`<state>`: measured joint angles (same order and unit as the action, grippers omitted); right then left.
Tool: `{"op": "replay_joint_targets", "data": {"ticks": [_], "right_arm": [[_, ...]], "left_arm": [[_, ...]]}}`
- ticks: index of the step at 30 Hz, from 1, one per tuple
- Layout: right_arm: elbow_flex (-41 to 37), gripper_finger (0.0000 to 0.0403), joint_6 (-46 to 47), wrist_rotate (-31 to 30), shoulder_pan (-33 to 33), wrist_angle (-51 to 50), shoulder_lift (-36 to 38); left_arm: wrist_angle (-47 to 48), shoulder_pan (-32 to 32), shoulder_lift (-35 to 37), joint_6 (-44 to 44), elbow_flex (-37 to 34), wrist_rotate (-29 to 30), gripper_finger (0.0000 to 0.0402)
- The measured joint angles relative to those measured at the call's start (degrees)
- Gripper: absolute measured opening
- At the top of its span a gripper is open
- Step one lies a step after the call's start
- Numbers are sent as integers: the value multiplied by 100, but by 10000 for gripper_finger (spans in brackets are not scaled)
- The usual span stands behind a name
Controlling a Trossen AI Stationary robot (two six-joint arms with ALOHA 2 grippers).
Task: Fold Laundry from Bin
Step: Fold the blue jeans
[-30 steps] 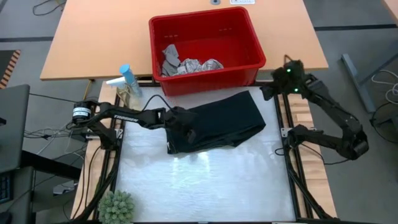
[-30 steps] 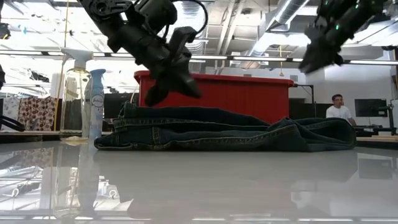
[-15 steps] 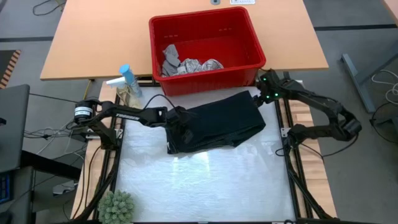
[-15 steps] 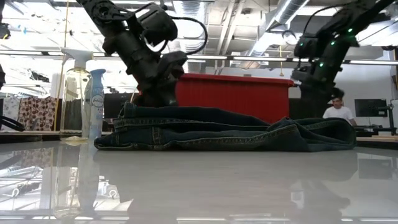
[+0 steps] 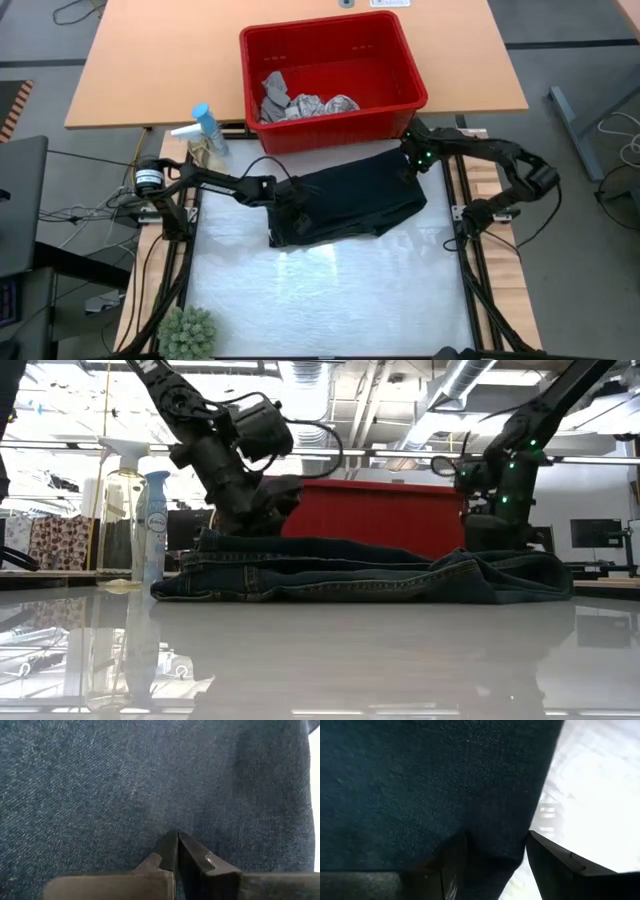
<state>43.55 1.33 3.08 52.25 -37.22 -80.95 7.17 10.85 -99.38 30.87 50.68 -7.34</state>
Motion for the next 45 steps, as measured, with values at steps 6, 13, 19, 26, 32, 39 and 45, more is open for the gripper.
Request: {"op": "replay_joint_targets", "data": {"ticks": [6, 13, 19, 26, 32, 39, 45], "right_arm": [[31, 230, -76, -79, 90, -78, -385], [35, 230, 401, -197, -112, -355, -408], [26, 230, 1286, -15, -587, -89, -408], [156, 230, 1380, 23, -1235, 41, -58], [211, 230, 1324, 174, -1508, -164, 1015], [-1166, 222, 1385, 1130, -2589, 1431, 2990], [-2608, 189, 2367, -194, -3355, 2516, 4380]], "left_arm": [[195, 4, -259, -383, 30, -15, 0], [811, 216, -184, -829, 39, 465, 0], [1284, 463, -98, -942, 50, 825, 0], [2155, 673, 583, -263, 452, 767, 0], [2709, 678, 1391, 194, 1045, 791, 0], [-133, 328, 1707, 383, 682, 788, 0], [-1073, -30, 1096, 171, 189, 1031, 0]]}}
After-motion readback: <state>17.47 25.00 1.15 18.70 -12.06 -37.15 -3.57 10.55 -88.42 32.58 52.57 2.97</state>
